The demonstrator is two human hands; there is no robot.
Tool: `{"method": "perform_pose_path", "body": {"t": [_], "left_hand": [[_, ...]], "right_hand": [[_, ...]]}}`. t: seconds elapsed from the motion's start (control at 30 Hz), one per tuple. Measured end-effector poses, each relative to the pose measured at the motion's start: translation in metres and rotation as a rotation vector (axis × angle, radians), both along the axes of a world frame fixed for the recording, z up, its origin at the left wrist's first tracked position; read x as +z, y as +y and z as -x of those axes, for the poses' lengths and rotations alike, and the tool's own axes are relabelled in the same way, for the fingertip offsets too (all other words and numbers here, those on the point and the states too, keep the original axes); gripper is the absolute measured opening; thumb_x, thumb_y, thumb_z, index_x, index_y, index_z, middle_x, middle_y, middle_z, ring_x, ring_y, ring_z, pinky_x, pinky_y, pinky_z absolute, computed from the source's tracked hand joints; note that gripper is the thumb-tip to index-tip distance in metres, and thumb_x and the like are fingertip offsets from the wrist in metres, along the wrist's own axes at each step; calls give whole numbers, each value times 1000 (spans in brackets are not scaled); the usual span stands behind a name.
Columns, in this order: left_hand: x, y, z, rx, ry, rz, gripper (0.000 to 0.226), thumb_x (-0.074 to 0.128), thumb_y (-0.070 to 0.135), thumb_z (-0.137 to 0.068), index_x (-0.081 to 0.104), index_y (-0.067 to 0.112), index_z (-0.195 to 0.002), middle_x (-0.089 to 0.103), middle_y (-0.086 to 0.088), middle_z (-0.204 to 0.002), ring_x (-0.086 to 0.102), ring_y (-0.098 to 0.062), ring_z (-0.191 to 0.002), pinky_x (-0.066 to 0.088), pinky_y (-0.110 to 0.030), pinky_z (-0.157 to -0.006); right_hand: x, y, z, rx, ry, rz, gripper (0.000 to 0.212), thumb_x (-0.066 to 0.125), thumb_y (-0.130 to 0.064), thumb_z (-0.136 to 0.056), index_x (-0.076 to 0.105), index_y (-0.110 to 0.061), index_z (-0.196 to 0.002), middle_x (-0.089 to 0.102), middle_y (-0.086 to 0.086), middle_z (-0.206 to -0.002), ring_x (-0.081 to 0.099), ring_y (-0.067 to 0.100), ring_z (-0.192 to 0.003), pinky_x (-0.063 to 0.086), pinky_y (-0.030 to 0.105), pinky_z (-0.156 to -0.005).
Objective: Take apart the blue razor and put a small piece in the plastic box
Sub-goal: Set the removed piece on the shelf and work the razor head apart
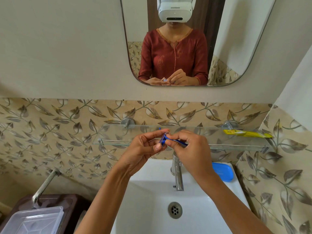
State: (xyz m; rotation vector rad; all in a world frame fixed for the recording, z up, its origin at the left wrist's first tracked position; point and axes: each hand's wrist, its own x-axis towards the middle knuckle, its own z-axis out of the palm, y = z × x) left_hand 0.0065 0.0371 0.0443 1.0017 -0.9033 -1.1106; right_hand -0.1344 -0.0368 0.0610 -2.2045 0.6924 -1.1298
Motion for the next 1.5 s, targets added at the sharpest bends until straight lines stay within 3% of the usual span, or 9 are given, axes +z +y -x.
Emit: {"method": "perform_pose_path", "body": {"t": [0.4, 0.53, 0.63, 0.7, 0.83, 0.97, 1.13, 1.3, 1.5], "left_hand": [[-5, -1, 0, 23, -41, -7, 39, 57, -3, -66, 66, 15, -100, 75, 1, -82, 68, -8, -77, 53, -16, -71], [-4, -1, -2, 40, -62, 8, 37, 58, -2, -67, 68, 15, -98, 75, 0, -81, 68, -10, -78, 53, -17, -75], [-4, 0, -2, 41, -90, -1, 38, 59, -1, -67, 65, 13, -103, 76, 0, -82, 69, -11, -80, 53, -17, -75], [-4, -1, -1, 42, -103, -8, 38, 59, 0, -68, 64, 12, -104, 75, 1, -82, 68, -11, -80, 52, -16, -74], [-5, -2, -2, 57, -155, -32, 37, 62, 3, -68, 66, 16, -102, 75, 1, -83, 68, -13, -83, 53, -19, -79], [-4, -4, -2, 45, -191, -44, 36, 64, 4, -66, 69, 20, -98, 75, 2, -81, 67, -15, -83, 51, -22, -82], [-4, -4, -2, 35, -194, -44, 37, 63, 2, -66, 68, 19, -98, 75, 2, -81, 67, -14, -82, 53, -19, -78], [-4, -5, -3, 34, -132, -48, 37, 61, 1, -68, 66, 14, -102, 75, 1, -84, 67, -12, -83, 52, -17, -75], [-4, -7, 1, 40, -169, -70, 35, 64, 4, -66, 67, 17, -99, 75, 0, -81, 68, -13, -81, 52, -22, -82]], "right_hand": [[-10, -4, -1, -11, 31, 334, 12, 61, -25, -79, 68, -16, -77, 70, -1, -70, 60, 15, -57, 50, 31, -43], [-12, -3, -4, 30, -53, 68, 7, 67, -20, -75, 69, -15, -79, 72, 3, -73, 63, 16, -62, 54, 36, -52], [-14, 0, -5, 41, -111, -177, 10, 71, -14, -73, 71, -13, -83, 73, 5, -74, 61, 5, -62, 50, 16, -57], [-15, 0, -6, 61, -147, -292, 10, 70, -11, -73, 71, -11, -83, 73, 8, -73, 62, 7, -62, 46, 10, -55], [-19, -1, -6, 35, -124, -291, 8, 70, -13, -74, 71, -13, -82, 70, 2, -68, 60, 5, -58, 45, 12, -53], [-24, 0, -4, -17, -65, -12, 11, 64, -21, -76, 70, -14, -82, 73, 3, -73, 65, 15, -62, 54, 33, -53], [-23, 2, -2, -99, 22, 293, 9, 62, -21, -78, 67, -14, -76, 73, 0, -69, 63, 13, -59, 50, 22, -48], [-16, 0, -1, -54, 104, 234, 19, 51, -28, -83, 66, -17, -85, 74, -1, -76, 64, 13, -65, 35, 10, -56], [-11, -5, 4, 48, 146, 59, 8, 56, -10, -84, 62, -13, -89, 71, 7, -76, 58, 21, -60, 46, 29, -53]]}}
